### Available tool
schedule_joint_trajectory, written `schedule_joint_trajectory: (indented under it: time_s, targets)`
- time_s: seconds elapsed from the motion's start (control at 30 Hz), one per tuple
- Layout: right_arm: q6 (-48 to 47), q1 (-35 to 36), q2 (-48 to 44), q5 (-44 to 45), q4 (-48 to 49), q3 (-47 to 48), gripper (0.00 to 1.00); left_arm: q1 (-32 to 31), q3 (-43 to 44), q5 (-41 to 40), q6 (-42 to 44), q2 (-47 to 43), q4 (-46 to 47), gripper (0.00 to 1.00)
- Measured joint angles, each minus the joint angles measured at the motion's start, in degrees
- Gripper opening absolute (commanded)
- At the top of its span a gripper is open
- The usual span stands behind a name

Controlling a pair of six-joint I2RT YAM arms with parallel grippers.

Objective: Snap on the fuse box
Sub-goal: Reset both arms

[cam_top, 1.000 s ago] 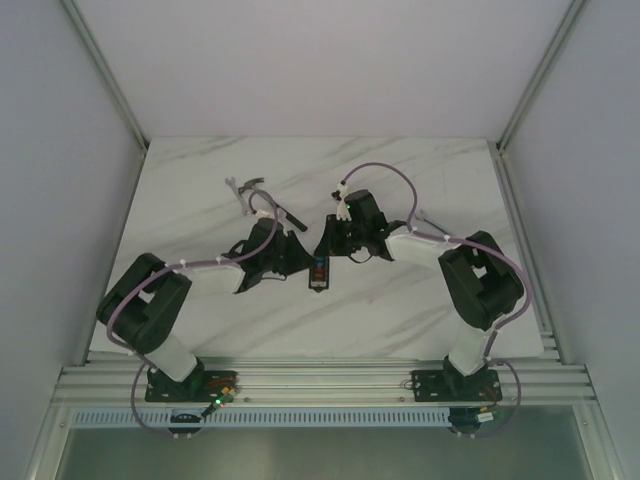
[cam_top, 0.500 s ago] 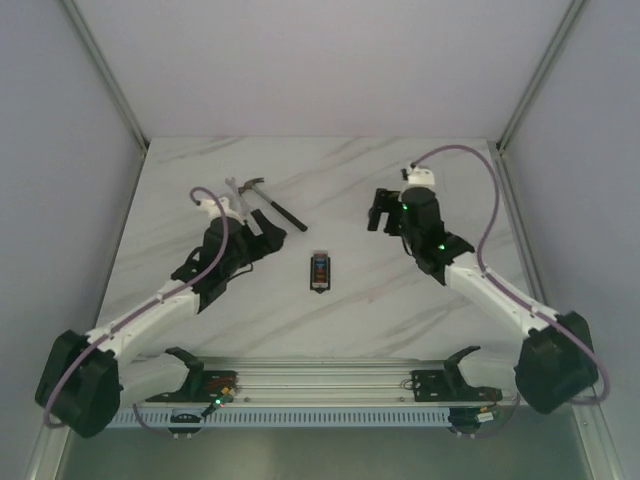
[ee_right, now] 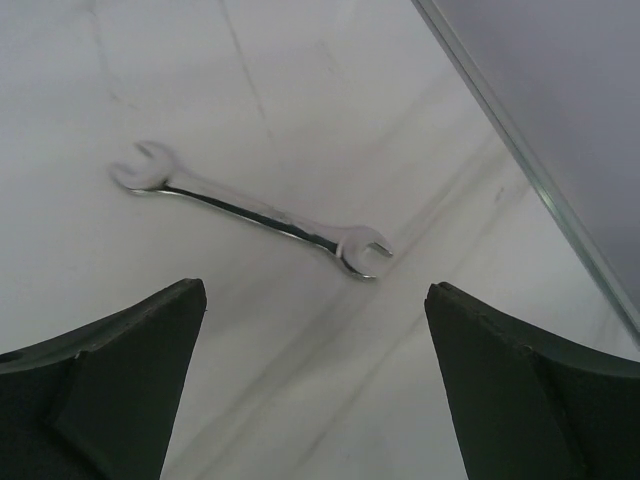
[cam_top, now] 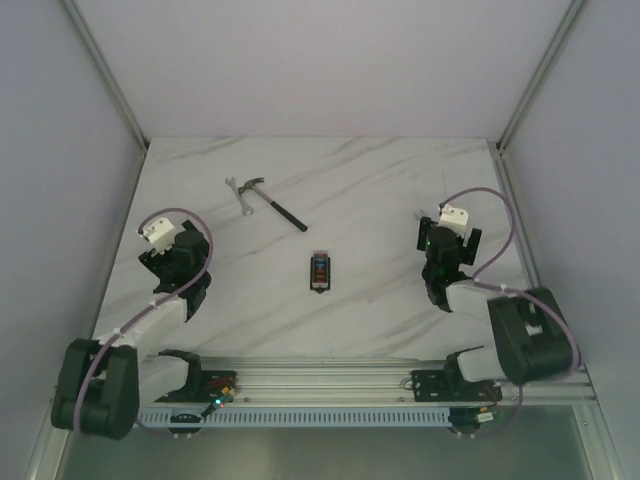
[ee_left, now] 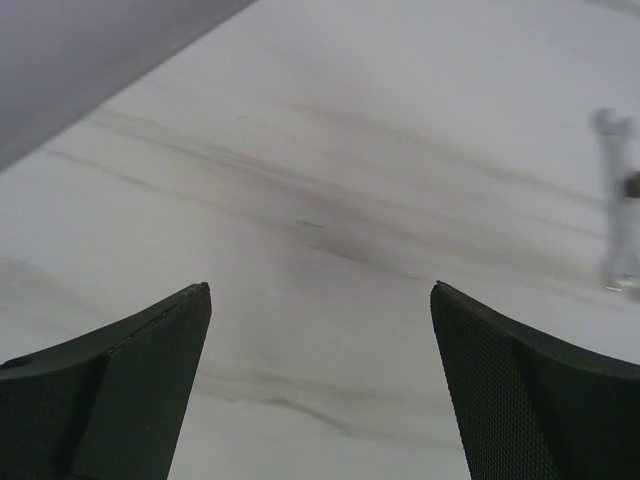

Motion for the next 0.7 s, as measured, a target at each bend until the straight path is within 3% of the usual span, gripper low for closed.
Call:
schedule_joint_trajectory:
  time_s: [0.23, 0.4, 0.53, 0.7]
  targets:
    - [-4.57, -4.87, 10.91, -1.46, 19.04, -5.4, 1.0, 7.28, -5.27, 2.91, 12.52, 9.51, 18.38, 1.0]
    - [-2.29, -14.47, 10.78, -13.33, 29.81, -11.52, 1.0, 8.31, -5.35, 7.78, 20.31, 17.33, 29.29, 1.0]
    - [-2.49, -15.93, 11.72, -23.26, 29.92, -10.32, 1.0, 8.39, -5.86, 14.23, 23.54, 20.02, 36.13, 1.0]
    - [-2.49, -16.13, 11.78, -28.37, 30.49, -9.79, 1.0, 8.44, -12.0, 22.27, 26.77, 24.46, 50.75, 1.0]
